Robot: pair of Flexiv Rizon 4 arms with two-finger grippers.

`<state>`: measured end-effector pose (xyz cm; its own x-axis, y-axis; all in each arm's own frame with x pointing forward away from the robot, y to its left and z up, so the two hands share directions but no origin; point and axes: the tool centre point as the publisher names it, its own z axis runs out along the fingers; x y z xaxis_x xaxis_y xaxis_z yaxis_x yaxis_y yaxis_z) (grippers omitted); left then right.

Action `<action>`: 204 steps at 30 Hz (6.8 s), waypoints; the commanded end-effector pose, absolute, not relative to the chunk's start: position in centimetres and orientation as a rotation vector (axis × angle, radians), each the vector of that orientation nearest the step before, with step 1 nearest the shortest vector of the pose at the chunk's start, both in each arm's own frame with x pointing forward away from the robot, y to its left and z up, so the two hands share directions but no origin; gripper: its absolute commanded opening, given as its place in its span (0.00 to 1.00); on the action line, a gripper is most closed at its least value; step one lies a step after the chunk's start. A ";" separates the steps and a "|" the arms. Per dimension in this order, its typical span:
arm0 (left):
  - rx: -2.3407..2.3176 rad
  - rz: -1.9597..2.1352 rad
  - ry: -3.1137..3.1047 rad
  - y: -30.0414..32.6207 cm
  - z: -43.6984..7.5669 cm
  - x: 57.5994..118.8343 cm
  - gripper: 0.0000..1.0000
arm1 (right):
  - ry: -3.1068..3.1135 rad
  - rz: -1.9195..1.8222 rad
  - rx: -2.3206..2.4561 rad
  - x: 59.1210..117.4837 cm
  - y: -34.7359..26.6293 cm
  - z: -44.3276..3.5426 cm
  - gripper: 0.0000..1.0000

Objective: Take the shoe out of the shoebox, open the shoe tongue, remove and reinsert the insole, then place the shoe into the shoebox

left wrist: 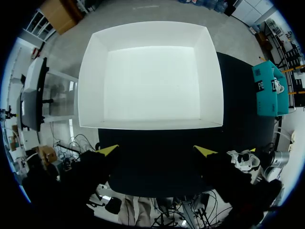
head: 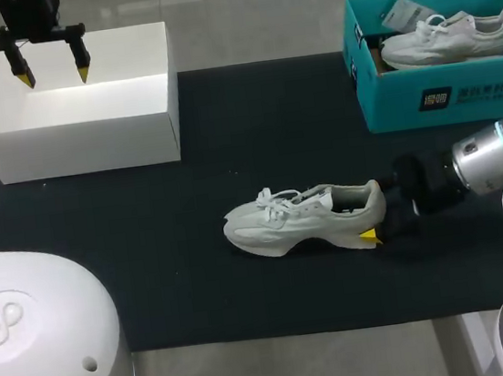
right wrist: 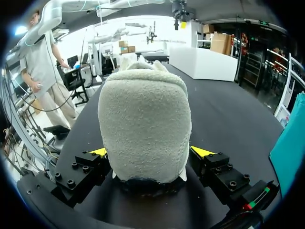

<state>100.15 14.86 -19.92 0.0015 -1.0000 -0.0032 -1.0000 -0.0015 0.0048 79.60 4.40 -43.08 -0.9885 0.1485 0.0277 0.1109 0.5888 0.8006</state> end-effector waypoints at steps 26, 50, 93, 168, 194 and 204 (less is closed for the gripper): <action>2.222 -0.004 -2.220 14.9 -20.0 100.1 1.00 | 2.813 1.367 0.096 81.9 3.4 -43.7 0.00; 2.222 -0.004 -2.220 14.9 -20.0 100.1 1.00 | 2.821 1.366 0.110 81.7 3.3 -43.8 0.00; 2.462 -0.020 -2.030 3.0 -19.1 87.3 1.00 | 2.821 1.366 0.110 81.7 3.3 -43.8 0.00; 2.341 -0.089 -2.318 -26.6 -34.3 79.7 1.00 | 2.821 1.366 0.110 81.7 3.3 -43.8 0.00; 2.112 -0.007 -2.139 -22.4 -31.3 78.3 0.00 | 2.821 1.366 0.110 81.7 3.3 -43.8 0.00; 2.118 0.065 -1.977 -19.3 -30.1 78.7 0.00 | 2.821 1.366 0.110 81.7 3.3 -43.8 0.00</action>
